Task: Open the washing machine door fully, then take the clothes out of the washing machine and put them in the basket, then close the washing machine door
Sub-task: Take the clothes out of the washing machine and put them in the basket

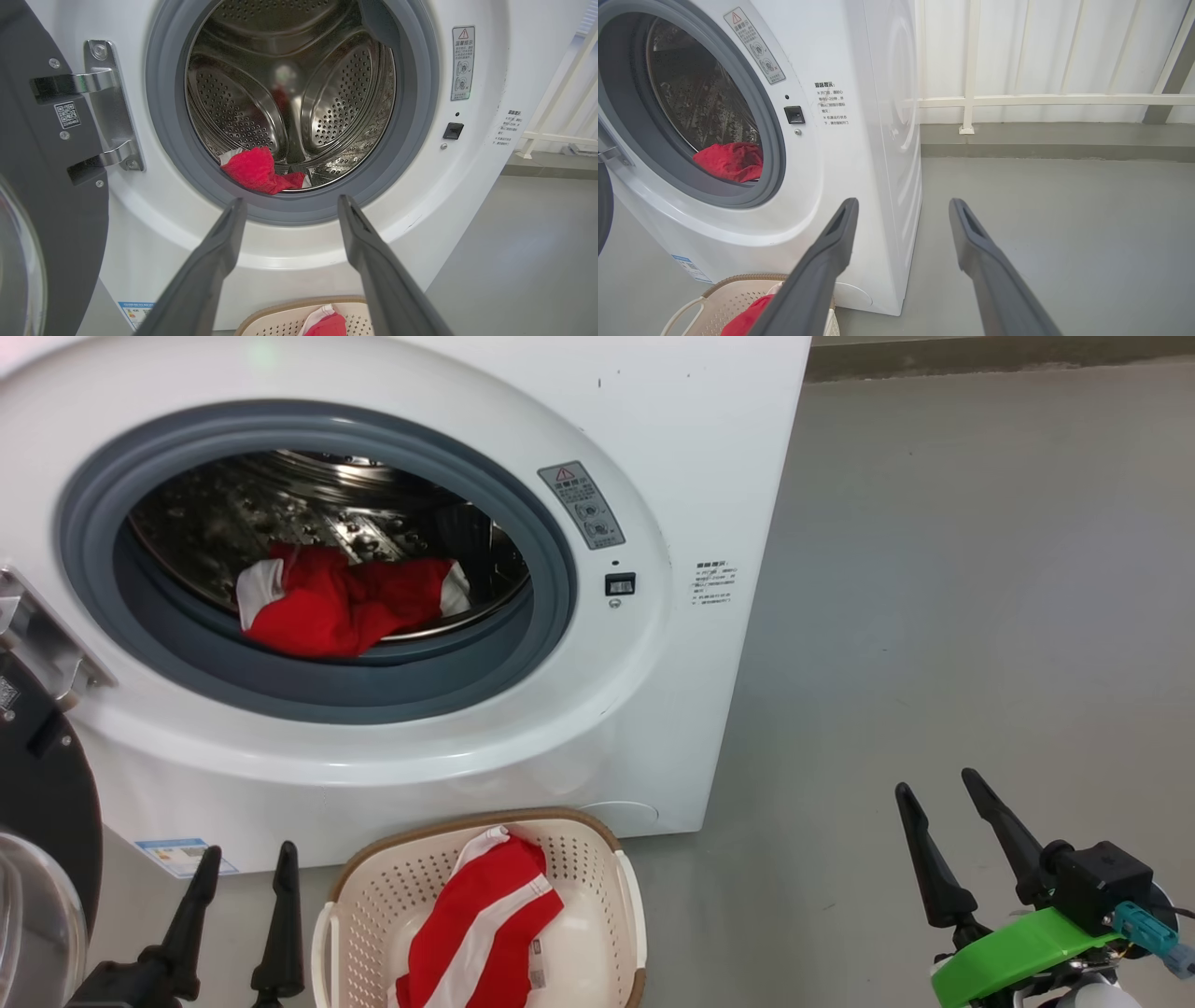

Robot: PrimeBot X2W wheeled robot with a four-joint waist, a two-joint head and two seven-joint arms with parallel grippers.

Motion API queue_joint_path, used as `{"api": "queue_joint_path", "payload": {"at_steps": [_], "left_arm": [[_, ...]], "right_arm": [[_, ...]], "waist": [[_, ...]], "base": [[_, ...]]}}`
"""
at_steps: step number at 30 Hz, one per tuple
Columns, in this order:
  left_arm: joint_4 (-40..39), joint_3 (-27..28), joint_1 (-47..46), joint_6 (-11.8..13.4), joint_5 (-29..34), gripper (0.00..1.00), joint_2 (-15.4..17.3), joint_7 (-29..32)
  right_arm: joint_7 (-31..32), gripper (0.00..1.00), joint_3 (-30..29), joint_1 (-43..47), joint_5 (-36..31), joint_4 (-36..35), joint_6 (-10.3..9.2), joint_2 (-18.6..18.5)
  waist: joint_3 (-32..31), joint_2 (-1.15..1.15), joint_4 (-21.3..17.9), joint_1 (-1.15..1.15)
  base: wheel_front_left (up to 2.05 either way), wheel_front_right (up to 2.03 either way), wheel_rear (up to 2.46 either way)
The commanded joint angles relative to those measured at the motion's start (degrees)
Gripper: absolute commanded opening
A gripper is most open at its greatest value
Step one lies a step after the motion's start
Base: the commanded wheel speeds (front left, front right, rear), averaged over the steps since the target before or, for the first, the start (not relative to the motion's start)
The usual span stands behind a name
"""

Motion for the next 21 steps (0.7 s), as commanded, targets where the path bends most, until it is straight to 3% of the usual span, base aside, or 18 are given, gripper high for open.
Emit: {"api": "queue_joint_path", "payload": {"at_steps": [1, 21], "left_arm": [[-1.6, 1.8, -1.4, -0.2, 0.7, 1.00, 0.6, -0.5], [-0.8, 1.7, -2.4, -0.2, 0.6, 1.00, 0.4, -0.5]], "right_arm": [[-0.7, 1.00, 0.9, 0.1, 1.0, -1.6, 0.09, -0.9], [-0.7, 1.00, 0.9, -0.2, 0.8, -2.0, 0.09, -0.5]], "waist": [[0.0, 0.00, 0.0, 0.00], [1.3, 0.00, -0.3, 0.00]], "base": [[0.00, 0.00, 0.00], [0.00, 0.00, 0.00]]}}
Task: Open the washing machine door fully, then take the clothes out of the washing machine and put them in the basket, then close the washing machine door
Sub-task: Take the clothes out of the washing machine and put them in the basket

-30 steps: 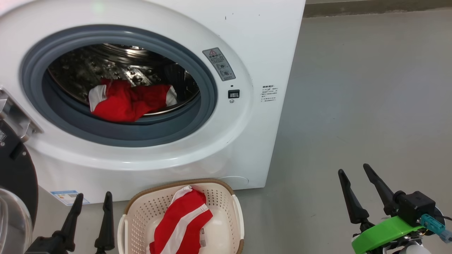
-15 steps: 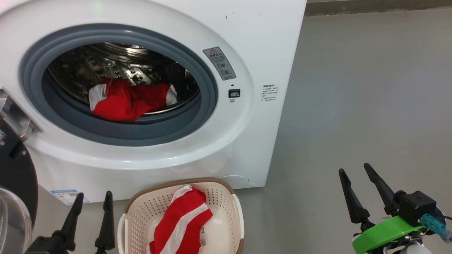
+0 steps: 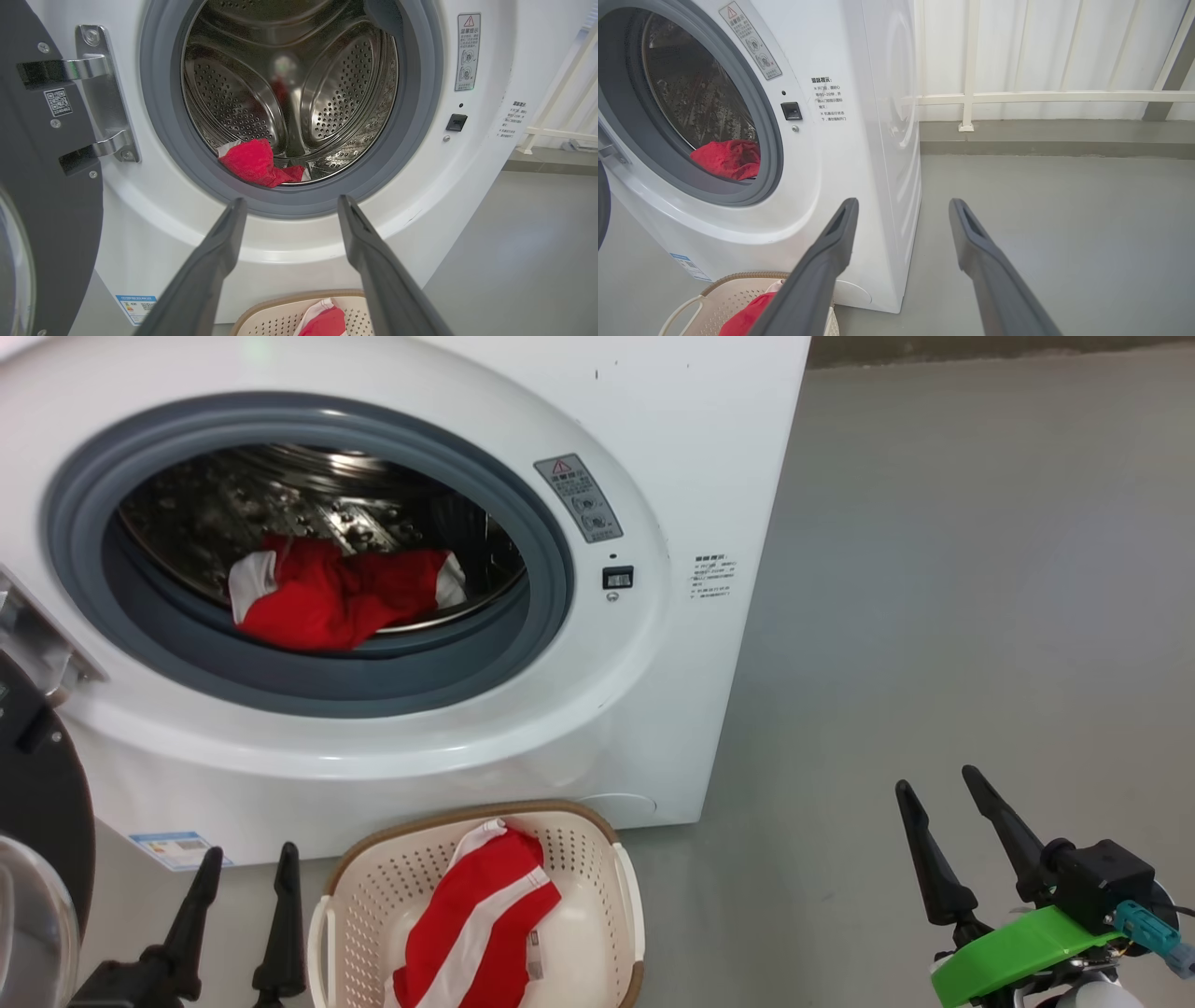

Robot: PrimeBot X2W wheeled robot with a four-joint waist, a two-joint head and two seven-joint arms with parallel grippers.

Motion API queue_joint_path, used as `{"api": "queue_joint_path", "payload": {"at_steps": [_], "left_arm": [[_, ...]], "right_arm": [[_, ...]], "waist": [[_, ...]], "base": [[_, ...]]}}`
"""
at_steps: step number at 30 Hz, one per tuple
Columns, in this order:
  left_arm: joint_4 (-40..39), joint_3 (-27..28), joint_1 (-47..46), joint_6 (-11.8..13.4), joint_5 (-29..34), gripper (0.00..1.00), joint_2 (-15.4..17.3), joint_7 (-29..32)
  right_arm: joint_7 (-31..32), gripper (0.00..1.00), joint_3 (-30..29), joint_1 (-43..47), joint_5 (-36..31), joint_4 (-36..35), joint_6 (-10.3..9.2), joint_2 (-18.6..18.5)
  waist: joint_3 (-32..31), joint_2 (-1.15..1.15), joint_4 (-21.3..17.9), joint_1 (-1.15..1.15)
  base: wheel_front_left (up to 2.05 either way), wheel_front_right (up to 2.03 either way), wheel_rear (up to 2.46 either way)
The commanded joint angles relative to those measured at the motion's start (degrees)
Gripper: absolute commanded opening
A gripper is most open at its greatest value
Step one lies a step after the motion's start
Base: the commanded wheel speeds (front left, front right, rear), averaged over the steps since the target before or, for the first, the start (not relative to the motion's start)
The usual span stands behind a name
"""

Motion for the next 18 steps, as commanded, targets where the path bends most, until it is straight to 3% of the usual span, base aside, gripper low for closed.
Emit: {"api": "queue_joint_path", "payload": {"at_steps": [1, 10, 18], "left_arm": [[-0.9, 1.7, -2.9, -0.2, 0.7, 1.00, 0.5, -0.5], [3.4, 0.3, -9.6, -0.2, 2.8, 1.00, 1.4, -0.5], [12.6, -2.5, -22.6, 1.6, 8.4, 1.00, 4.2, 1.0]], "right_arm": [[-0.7, 1.00, 0.9, -0.3, 0.8, -1.6, 0.09, -0.4], [-0.7, 1.00, 1.1, -2.3, 0.5, -1.7, 0.09, 0.2], [-0.7, 1.00, 1.9, -5.7, 0.3, -1.7, 0.09, 1.2]], "waist": [[0.7, 0.00, -0.1, 0.00], [4.4, 0.00, -0.2, 0.00], [9.0, 0.00, -0.6, 0.00]], "base": [[0.00, 0.00, 0.00], [0.00, 0.00, 0.00], [0.00, 0.00, 0.00]]}}
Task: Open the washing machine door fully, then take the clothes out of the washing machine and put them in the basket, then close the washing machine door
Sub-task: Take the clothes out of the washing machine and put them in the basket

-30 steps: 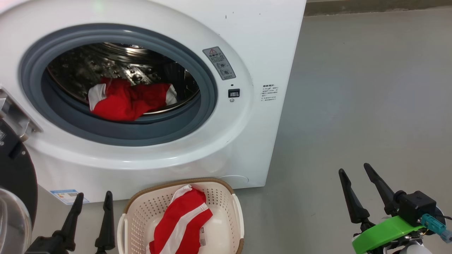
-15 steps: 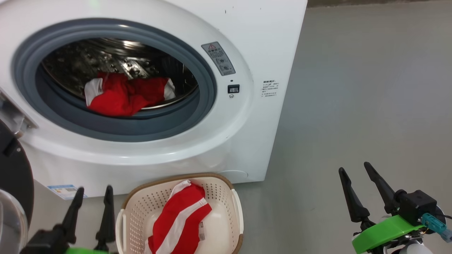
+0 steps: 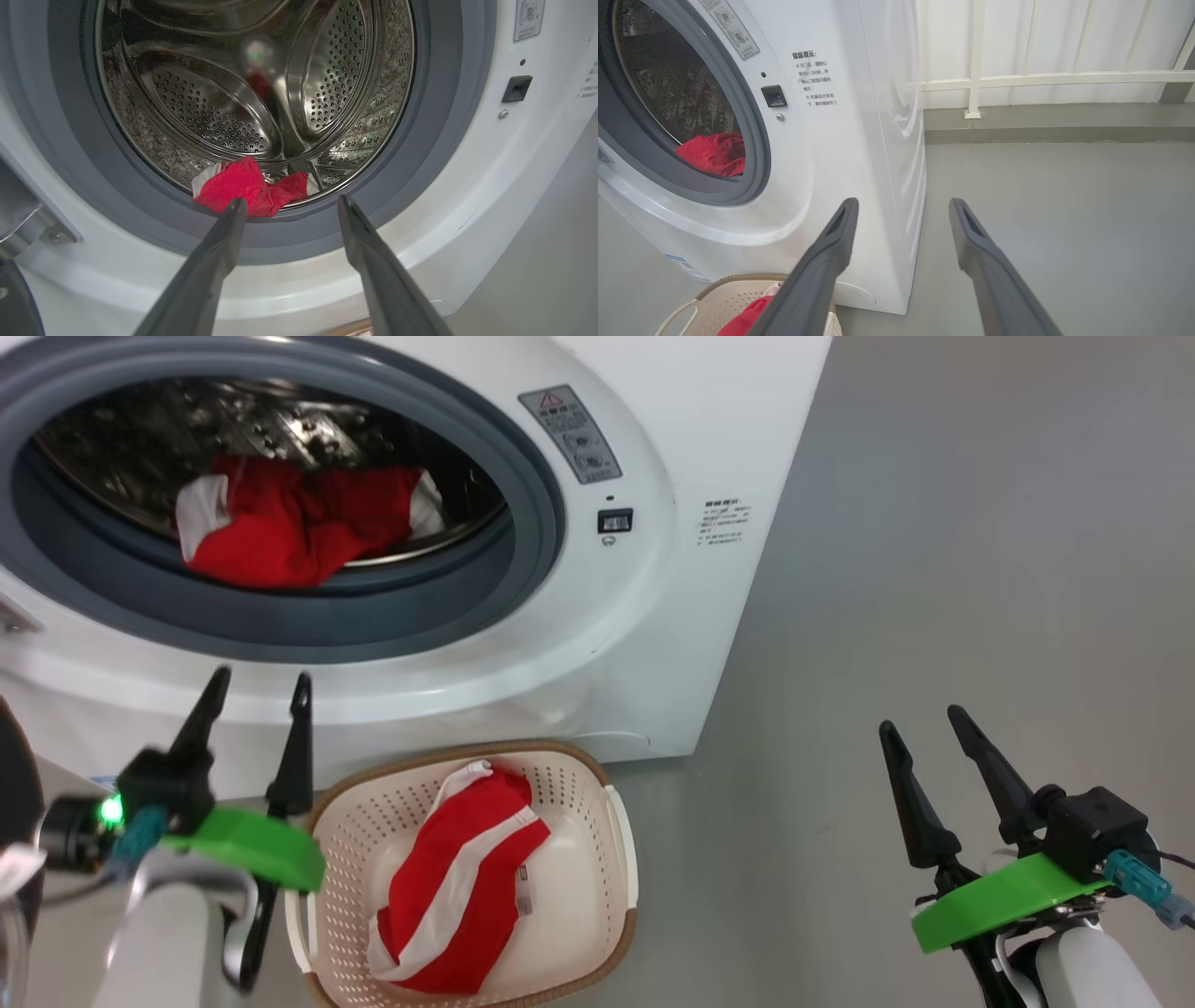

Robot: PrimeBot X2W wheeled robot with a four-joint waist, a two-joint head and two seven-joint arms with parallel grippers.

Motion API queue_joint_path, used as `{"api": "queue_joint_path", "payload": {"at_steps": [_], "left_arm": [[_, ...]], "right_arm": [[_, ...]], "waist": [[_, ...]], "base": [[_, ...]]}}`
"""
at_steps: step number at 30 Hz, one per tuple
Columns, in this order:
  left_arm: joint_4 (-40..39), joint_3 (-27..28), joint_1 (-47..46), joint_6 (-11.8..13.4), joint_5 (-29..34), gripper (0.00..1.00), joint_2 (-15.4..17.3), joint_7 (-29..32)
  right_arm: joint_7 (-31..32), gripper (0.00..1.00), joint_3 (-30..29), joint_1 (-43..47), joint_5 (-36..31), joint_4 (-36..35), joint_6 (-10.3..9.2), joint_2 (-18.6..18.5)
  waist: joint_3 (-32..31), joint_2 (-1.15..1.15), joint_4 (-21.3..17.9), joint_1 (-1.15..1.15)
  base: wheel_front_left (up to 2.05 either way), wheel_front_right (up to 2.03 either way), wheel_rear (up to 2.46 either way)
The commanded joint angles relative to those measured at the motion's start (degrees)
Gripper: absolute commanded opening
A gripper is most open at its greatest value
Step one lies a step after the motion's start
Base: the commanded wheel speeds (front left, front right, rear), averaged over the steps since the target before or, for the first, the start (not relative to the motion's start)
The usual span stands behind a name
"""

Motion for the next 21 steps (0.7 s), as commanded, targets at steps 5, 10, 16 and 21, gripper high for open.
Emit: {"api": "queue_joint_path", "payload": {"at_steps": [5, 10, 16, 21], "left_arm": [[4.9, -1.2, -9.0, 1.2, 4.1, 1.00, 3.0, 4.2], [10.7, -3.8, -15.9, 2.2, 7.5, 1.00, 4.0, 9.2], [17.2, -6.3, -23.1, 3.8, 11.4, 1.00, 5.7, 13.7], [22.3, -8.7, -29.2, 4.9, 14.6, 1.00, 6.7, 16.3]], "right_arm": [[-0.7, 1.00, 1.6, -2.5, 0.1, -1.2, 0.09, 0.3], [-0.7, 1.00, 2.4, -3.8, 0.1, -1.0, 0.09, 0.8], [-0.7, 1.00, 3.1, -4.2, 0.2, -0.8, 0.09, 1.6], [-0.7, 1.00, 3.5, -4.8, 0.3, -0.8, 0.09, 1.9]], "waist": [[3.1, 0.00, -0.2, 0.00], [3.7, 0.00, -0.9, 0.00], [4.3, 0.00, -1.7, 0.00], [5.4, 0.00, -2.2, 0.00]], "base": [[0.00, 0.00, 0.00], [0.00, 0.00, 0.00], [0.00, 0.00, 0.00], [0.00, 0.00, 0.00]]}}
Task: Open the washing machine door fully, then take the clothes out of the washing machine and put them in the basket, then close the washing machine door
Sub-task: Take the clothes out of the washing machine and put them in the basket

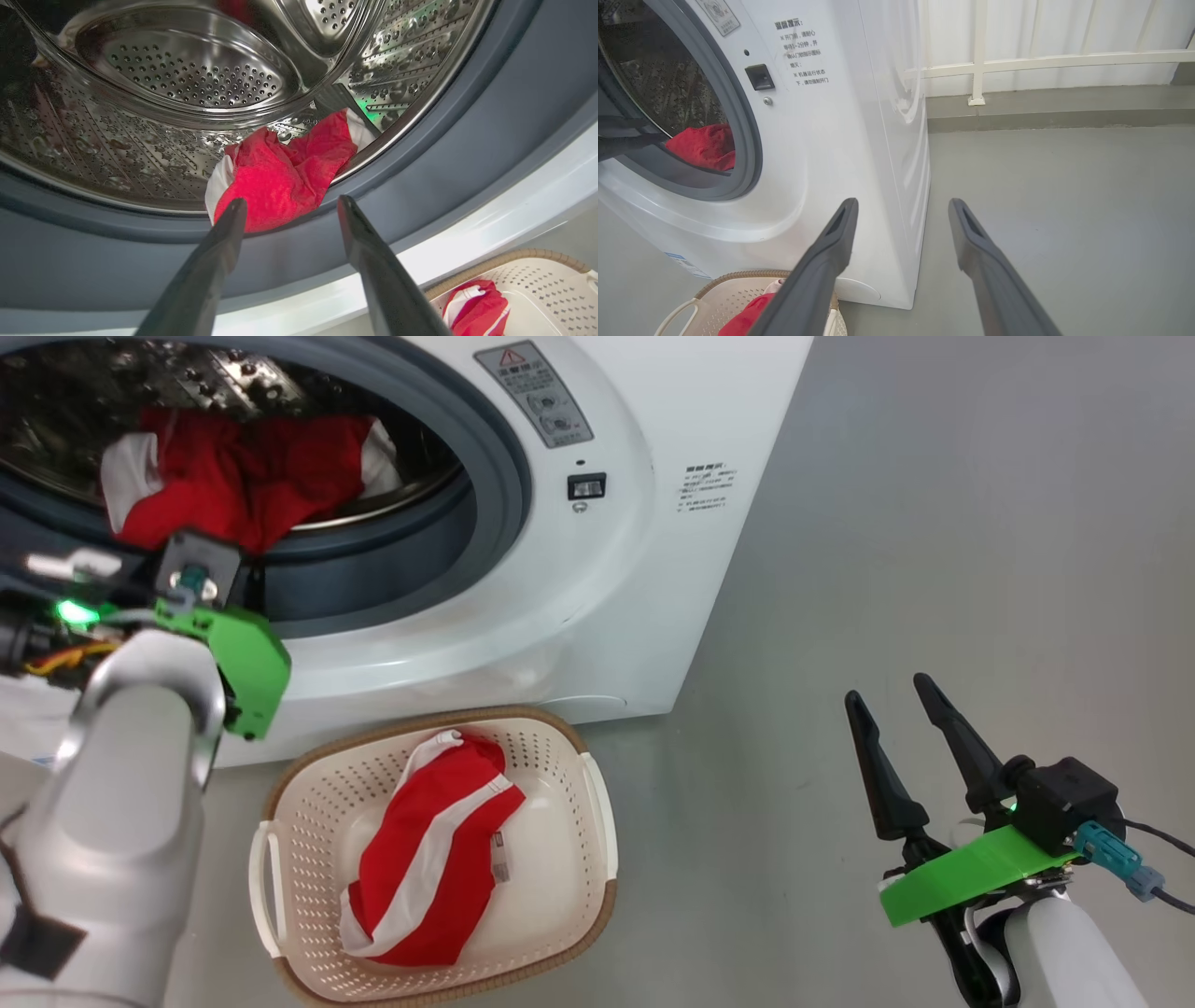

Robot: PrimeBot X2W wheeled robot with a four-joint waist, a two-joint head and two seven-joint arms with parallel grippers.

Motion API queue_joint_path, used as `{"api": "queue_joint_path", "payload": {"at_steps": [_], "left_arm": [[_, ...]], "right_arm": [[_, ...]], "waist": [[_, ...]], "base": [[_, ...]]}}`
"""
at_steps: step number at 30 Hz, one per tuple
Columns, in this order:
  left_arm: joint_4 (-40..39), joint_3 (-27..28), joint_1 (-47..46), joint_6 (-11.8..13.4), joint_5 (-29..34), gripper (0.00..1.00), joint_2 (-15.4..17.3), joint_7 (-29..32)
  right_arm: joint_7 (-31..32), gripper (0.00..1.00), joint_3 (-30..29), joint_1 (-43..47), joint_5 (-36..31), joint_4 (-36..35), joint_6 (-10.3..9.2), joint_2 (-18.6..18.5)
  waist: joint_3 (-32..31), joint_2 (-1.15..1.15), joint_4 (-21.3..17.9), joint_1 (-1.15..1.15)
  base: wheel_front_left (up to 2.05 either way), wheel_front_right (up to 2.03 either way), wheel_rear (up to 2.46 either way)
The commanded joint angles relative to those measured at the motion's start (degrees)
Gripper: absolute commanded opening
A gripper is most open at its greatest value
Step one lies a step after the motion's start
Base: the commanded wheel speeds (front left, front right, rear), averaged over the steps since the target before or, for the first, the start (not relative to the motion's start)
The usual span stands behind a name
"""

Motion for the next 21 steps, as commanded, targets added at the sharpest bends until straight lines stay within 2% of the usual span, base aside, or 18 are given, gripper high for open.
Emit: {"api": "queue_joint_path", "payload": {"at_steps": [1, 12, 21], "left_arm": [[0.8, 0.6, -4.0, 0.7, 1.5, 1.00, 2.9, 1.0], [13.9, -3.3, -17.3, 2.2, 5.9, 1.00, 5.0, 2.9], [19.9, -5.0, -22.5, 3.6, 7.2, 1.00, 6.6, 4.0]], "right_arm": [[-0.7, 1.00, 1.6, -1.5, 0.4, -1.2, 0.09, 0.3], [-0.7, 1.00, 3.6, -5.1, 0.8, -1.1, 0.09, 1.2], [-0.7, 1.00, 5.5, -7.4, 1.2, -0.9, 0.09, 2.0]], "waist": [[0.8, 0.00, -0.4, 0.00], [5.5, 0.00, -2.8, 0.00], [8.0, 0.00, -4.9, 0.00]], "base": [[0.00, 0.00, 0.00], [0.00, 0.00, 0.00], [0.00, 0.00, 0.00]]}}
